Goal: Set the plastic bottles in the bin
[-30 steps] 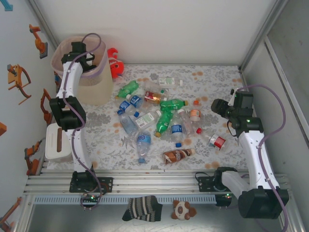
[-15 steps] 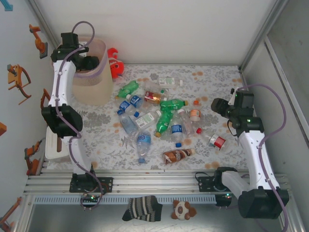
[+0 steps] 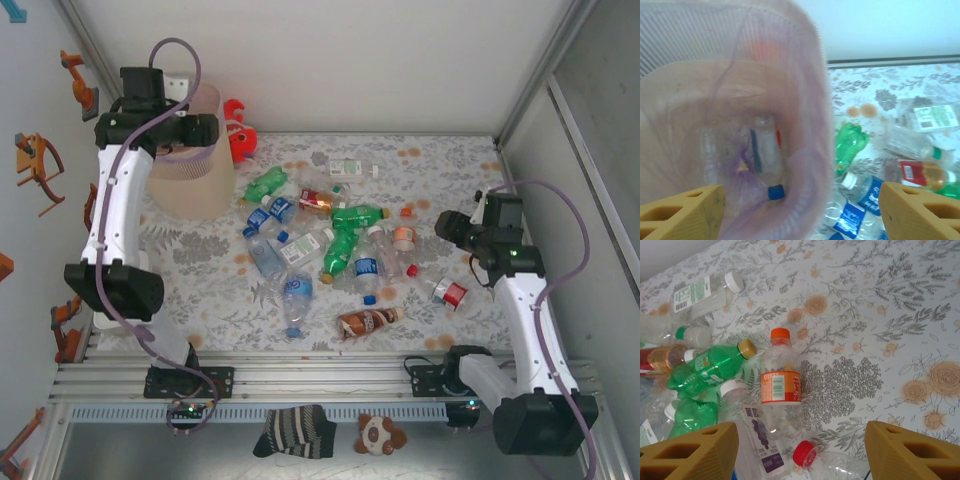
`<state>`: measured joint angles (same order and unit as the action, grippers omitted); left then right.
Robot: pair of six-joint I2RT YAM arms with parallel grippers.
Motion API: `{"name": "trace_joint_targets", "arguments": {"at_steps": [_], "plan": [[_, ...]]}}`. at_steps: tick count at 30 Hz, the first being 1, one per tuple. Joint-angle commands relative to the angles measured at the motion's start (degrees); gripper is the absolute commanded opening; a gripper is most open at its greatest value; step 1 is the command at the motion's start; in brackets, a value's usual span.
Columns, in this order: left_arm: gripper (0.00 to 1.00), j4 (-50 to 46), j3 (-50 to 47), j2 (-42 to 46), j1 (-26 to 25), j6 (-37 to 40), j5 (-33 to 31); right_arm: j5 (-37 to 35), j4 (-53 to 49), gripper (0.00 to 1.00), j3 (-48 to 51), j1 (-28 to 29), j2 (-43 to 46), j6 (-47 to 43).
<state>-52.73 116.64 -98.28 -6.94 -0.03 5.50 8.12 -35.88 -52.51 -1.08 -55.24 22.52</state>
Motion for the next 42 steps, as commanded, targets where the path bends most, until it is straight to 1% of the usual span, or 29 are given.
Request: {"name": "trace_joint_targets", "arguments": {"at_steps": [1,8,12,16,19,21,24,27,29,35,37,42], "plan": [[0.79,3.49,-5.33,5.10,-0.99,-2.10,3.78,0.82,-2.04,0.67,1.38,0.38,0.36,-0.20],[0.78,10.25,-23.71,15.37,-3.52,-6.19,9.27,3.91,-3.23,0.66,2.94,0.51,-1.17,0.01],[0.78,14.15,-33.58,20.54,-6.24,-9.12,11.03,5.21,-2.64,0.66,2.15,1.79,-4.27,-0.46],[0.78,17.94,-41.77,24.26,-9.35,-12.62,13.39,5.59,-2.28,0.66,-0.91,3.72,-10.69,-1.43],[0.77,18.89,-46.12,26.16,-11.77,-14.22,12.67,4.76,-1.07,0.66,-3.57,5.87,-16.17,-2.24],[0.77,19.57,-48.99,27.72,-13.15,-15.41,11.31,3.24,-1.24,0.66,-5.89,7.15,-20.15,-3.06],[0.77,21.98,-54.01,30.20,-14.85,-17.88,11.08,0.60,-1.65,0.66,-9.80,8.75,-26.53,-4.68],[0.77,23.10,-57.55,32.36,-16.31,-19.51,9.85,-2.10,-1.59,0.67,-13.09,9.61,-32.10,-6.12],[0.77,23.16,-58.74,33.34,-16.82,-20.28,9.39,-2.25,-1.16,0.67,-14.82,9.64,-35.50,-6.31],[0.77,22.42,-59.95,35.55,-17.49,-20.62,8.14,0.29,0.10,0.69,-19.22,9.87,-44.21,-6.10],[0.77,22.31,-60.12,35.86,-17.58,-20.61,7.89,1.27,0.42,0.70,-20.14,9.87,-46.44,-5.93],[0.77,22.28,-60.46,35.98,-17.67,-20.71,7.12,2.89,1.28,0.69,-21.99,10.05,-51.01,-5.77]]}}
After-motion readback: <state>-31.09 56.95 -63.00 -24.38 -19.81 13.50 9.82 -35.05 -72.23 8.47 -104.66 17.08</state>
